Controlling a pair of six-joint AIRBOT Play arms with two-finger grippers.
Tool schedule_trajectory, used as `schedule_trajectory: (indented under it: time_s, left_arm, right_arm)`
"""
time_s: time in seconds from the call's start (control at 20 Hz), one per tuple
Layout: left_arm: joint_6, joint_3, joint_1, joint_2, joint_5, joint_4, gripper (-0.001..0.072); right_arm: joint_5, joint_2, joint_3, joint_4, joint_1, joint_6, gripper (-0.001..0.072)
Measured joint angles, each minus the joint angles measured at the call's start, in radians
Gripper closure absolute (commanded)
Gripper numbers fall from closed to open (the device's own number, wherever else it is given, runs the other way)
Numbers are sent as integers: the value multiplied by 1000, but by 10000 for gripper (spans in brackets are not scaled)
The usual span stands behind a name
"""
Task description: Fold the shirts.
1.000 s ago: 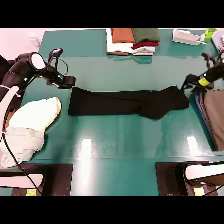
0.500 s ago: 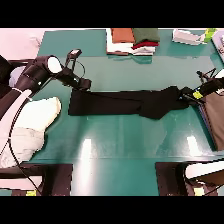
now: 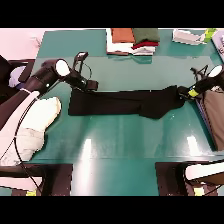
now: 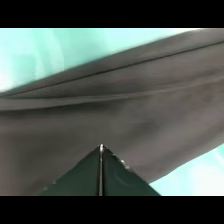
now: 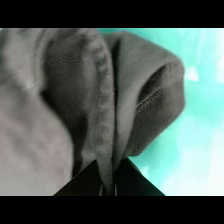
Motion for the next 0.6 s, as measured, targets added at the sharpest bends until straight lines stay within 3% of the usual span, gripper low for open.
schedule_trajectory:
  time_s: [0.6]
  left_arm:
    - [5, 247, -219, -327, 116, -79, 687]
  right_arm:
    - [183, 238, 357, -8, 302, 69, 696]
